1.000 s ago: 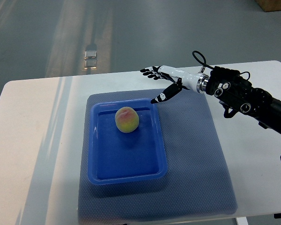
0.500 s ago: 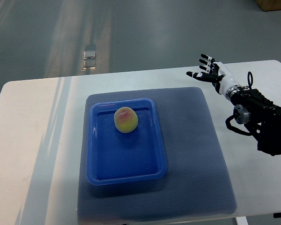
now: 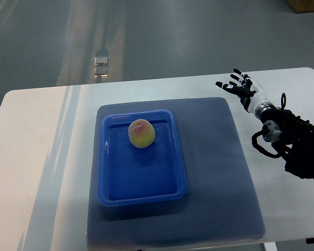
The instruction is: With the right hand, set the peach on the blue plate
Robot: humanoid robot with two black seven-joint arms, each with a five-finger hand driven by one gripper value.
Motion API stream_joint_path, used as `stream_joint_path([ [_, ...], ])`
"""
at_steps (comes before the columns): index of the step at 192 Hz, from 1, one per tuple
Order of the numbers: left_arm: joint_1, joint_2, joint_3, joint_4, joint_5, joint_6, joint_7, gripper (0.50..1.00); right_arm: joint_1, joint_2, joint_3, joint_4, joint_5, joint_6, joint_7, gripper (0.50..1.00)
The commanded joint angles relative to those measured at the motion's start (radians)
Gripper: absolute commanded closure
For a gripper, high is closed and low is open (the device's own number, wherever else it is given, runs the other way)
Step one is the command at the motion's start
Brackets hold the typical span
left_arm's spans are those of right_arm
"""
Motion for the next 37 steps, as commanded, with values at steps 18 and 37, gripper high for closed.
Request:
stream_joint_path([
  [18, 0.000, 0.000, -0.001, -0.001, 0.000, 0.000, 0.000, 0.500, 0.006, -0.005, -0.002, 0.000, 0.000, -0.004, 0.003, 0.570],
  [37, 0.001, 0.000, -0.001, -0.002, 0.000, 0.000, 0.000, 0.500, 0.009, -0.003, -0.002, 0.000, -0.001, -0.004, 0.004, 0.568],
])
